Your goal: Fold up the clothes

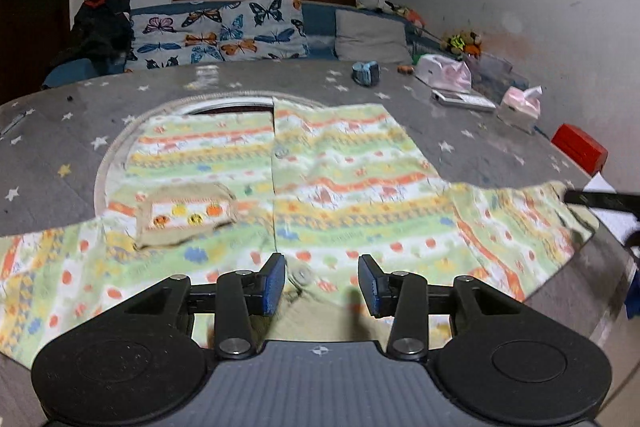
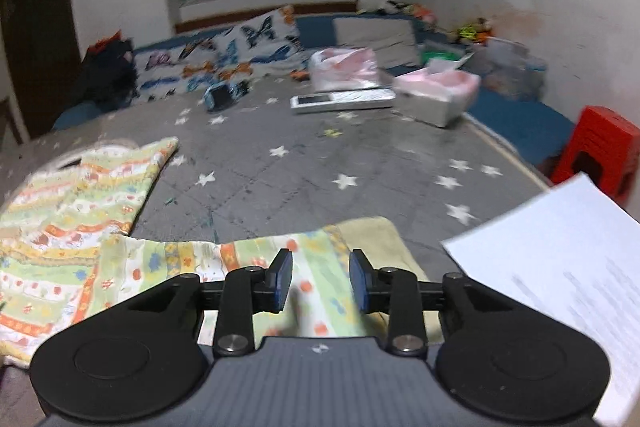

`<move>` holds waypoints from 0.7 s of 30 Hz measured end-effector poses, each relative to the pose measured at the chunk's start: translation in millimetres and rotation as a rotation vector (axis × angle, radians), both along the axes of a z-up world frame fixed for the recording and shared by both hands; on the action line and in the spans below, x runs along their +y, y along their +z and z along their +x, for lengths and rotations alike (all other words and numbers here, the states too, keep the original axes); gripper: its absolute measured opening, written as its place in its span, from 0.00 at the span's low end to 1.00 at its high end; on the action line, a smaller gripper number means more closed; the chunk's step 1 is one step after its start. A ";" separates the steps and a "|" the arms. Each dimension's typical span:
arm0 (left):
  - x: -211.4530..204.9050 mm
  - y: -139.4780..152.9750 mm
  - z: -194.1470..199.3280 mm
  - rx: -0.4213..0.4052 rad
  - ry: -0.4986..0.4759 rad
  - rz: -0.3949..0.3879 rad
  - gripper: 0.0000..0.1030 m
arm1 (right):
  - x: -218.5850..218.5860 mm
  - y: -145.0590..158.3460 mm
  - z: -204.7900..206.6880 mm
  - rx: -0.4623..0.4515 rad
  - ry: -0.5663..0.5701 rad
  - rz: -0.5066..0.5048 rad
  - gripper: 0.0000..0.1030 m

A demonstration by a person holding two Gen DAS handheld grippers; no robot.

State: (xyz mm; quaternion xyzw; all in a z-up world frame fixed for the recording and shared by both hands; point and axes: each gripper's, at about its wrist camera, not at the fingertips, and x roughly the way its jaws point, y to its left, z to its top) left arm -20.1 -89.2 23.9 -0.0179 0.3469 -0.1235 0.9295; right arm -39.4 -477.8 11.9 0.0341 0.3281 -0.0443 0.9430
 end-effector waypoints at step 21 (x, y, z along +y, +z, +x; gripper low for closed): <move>8.9 -0.6 2.7 0.012 -0.017 -0.061 0.48 | 28.2 13.9 41.0 0.020 0.110 -0.040 0.29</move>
